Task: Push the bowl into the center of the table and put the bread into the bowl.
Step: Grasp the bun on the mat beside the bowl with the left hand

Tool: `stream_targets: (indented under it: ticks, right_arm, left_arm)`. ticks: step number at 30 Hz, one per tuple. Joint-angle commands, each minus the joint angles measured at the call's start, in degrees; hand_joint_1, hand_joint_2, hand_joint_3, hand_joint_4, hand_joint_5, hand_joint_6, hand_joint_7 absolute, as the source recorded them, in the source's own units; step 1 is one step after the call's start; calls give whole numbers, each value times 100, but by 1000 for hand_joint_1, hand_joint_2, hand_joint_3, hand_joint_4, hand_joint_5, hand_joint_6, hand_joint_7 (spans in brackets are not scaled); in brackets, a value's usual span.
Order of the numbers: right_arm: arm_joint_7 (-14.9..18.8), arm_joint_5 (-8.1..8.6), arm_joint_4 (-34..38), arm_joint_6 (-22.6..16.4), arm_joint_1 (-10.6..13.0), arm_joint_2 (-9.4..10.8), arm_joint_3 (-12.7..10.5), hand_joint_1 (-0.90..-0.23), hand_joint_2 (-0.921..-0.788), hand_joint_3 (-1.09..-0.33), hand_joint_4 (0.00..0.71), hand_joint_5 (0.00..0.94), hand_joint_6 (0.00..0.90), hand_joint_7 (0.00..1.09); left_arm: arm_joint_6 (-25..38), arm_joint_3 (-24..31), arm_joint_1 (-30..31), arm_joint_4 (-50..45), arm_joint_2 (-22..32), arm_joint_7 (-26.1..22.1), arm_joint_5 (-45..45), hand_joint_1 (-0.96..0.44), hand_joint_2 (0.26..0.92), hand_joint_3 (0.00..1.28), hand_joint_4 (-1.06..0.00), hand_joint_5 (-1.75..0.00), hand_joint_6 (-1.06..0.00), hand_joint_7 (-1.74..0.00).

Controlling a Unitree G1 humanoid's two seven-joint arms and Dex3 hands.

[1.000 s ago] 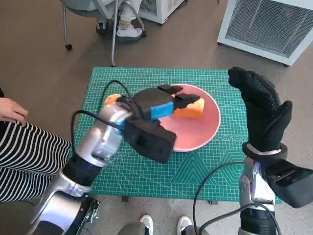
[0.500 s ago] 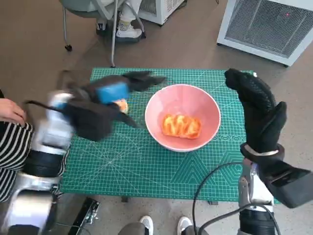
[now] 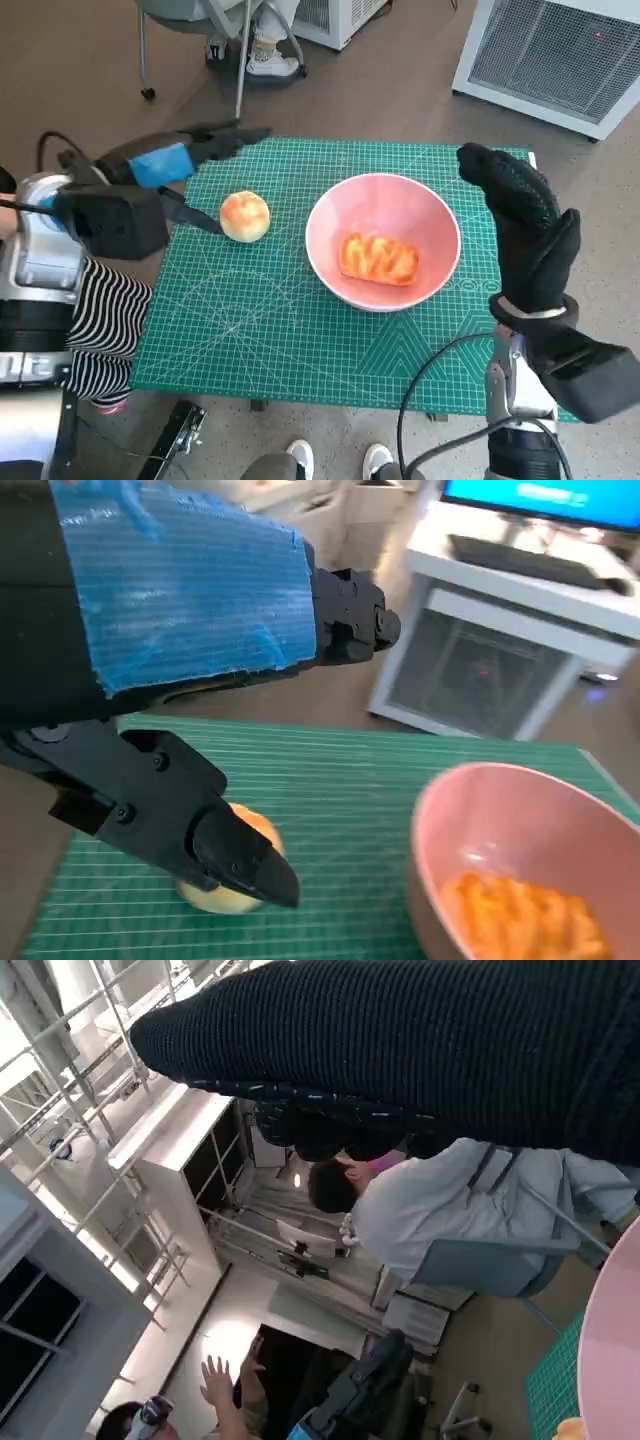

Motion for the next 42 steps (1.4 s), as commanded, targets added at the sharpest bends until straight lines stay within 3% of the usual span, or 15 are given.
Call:
stream_targets:
  ticks: [1,6,15,42]
  right_arm:
    - [-45,-39,79,39,41,11,-7,-666,-921,-683,139,1,82,384]
    - [77,26,138,60,-26,-50,12,-682,-921,-677,141,2,84,385]
    - [184,102,209,62,-58,-111,-12,-688,-921,-679,140,1,82,385]
    - [294,207,139,123,-40,-264,-93,-685,-921,-681,138,0,83,391]
  left_arm:
    - [-185,-56,-202,117,19,46,45,-35,748,1,1,1,-138,-20]
    - [-581,-357,-561,1537,27,326,505,-98,749,9,-1,0,-144,-18]
    - [-984,-690,-976,2734,-220,639,817,-119,754,9,-7,-3,-142,-12]
    - [-322,-1437,-1492,4138,-1021,1750,1637,-101,753,2,-36,-6,-166,-9]
